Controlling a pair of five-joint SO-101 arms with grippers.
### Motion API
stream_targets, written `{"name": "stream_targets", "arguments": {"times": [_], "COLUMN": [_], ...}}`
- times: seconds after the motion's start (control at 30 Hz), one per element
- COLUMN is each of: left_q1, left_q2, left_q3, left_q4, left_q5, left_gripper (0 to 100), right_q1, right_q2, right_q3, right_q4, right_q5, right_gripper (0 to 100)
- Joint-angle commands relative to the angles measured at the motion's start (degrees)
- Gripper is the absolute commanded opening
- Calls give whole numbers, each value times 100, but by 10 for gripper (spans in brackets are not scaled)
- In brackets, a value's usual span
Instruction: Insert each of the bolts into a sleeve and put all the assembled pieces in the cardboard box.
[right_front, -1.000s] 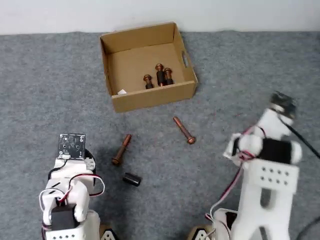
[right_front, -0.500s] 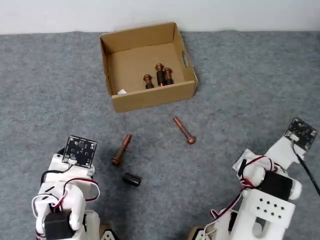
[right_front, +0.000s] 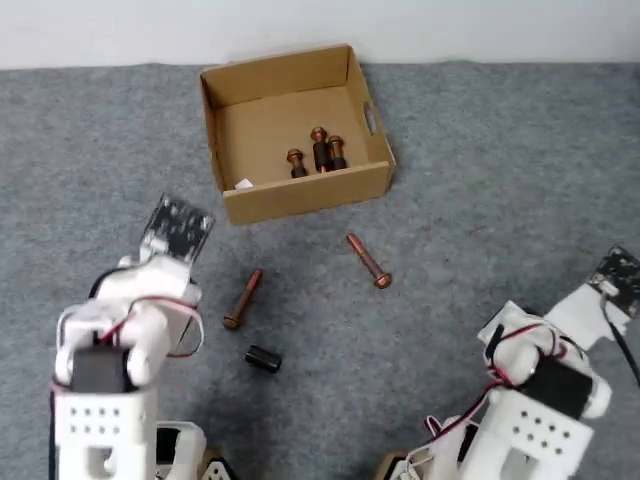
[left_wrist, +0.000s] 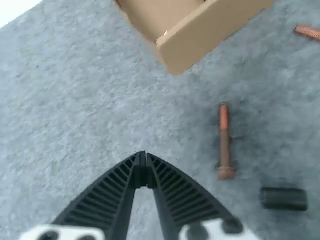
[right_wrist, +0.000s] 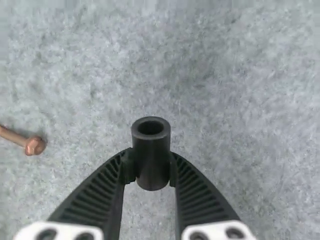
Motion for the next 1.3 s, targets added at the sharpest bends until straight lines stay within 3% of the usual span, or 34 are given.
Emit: {"name": "stream_targets", "arguments": {"times": [0.0, 0.2, 0.43, 0.7, 1.0, 1.27], "left_q1": [316, 923, 1758, 2435, 2963, 3341], "left_q2": [862, 2180, 3912, 5741, 7218, 8378], "left_q3": [-936, -2070, -3767, -5692, -6844, -7503], "left_q4": [9, 9, 633, 1301, 1468, 1442], "left_q5": [334, 193, -1055, -2936, -4484, -4862], "left_gripper": [8, 9, 9, 62, 131, 172], "right_q1": [75, 84, 84, 84, 110, 110], "right_q2": [-488, -760, -813, -813, -813, -813], "right_q3": [9, 158, 369, 457, 457, 466], "right_q4": [-57, -101, -110, -163, -180, -189], "right_q5": [88, 105, 659, 659, 659, 659], "right_gripper": [8, 8, 8, 8, 8, 8]}}
